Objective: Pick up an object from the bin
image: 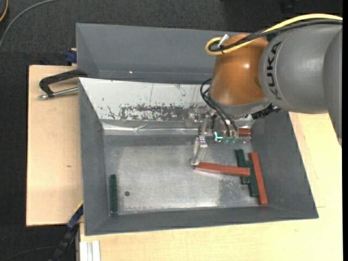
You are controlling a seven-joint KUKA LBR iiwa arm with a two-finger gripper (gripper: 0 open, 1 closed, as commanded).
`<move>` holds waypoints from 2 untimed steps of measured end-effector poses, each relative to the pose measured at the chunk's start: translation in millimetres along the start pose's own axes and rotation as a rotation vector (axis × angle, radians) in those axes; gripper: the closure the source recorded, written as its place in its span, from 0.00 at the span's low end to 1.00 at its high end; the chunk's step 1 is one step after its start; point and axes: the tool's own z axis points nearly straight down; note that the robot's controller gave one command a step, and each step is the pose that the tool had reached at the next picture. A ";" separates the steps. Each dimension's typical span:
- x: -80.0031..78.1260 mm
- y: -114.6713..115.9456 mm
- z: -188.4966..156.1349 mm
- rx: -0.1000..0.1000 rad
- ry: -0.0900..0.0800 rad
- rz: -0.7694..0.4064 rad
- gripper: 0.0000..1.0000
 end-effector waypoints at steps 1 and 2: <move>34.9 -49.0 43.0 0.002 -0.002 -0.153 0.00; 48.5 -69.3 57.6 0.001 -0.004 -0.118 0.00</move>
Offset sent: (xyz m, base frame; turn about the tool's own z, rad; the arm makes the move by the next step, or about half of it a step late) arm -0.0347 -0.0479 -0.0424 -0.1558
